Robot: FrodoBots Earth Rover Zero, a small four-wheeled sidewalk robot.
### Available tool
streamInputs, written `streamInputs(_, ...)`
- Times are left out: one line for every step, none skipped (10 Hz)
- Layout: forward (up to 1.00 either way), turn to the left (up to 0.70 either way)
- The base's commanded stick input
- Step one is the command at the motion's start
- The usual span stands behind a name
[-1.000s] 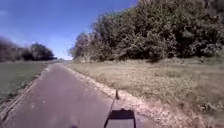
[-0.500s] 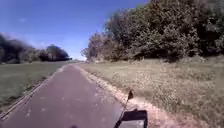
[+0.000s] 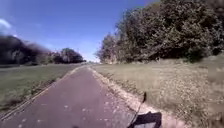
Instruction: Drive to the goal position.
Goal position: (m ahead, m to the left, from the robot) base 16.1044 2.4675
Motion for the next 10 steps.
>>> streamInputs(0.85, 0.34)
streamInputs(0.85, 0.34)
streamInputs(0.85, 0.34)
streamInputs(0.85, 0.34)
streamInputs(0.85, 0.34)
streamInputs(0.85, 0.34)
streamInputs(0.85, 0.34)
streamInputs(0.85, 0.34)
streamInputs(0.85, 0.34)
streamInputs(0.85, 0.28)
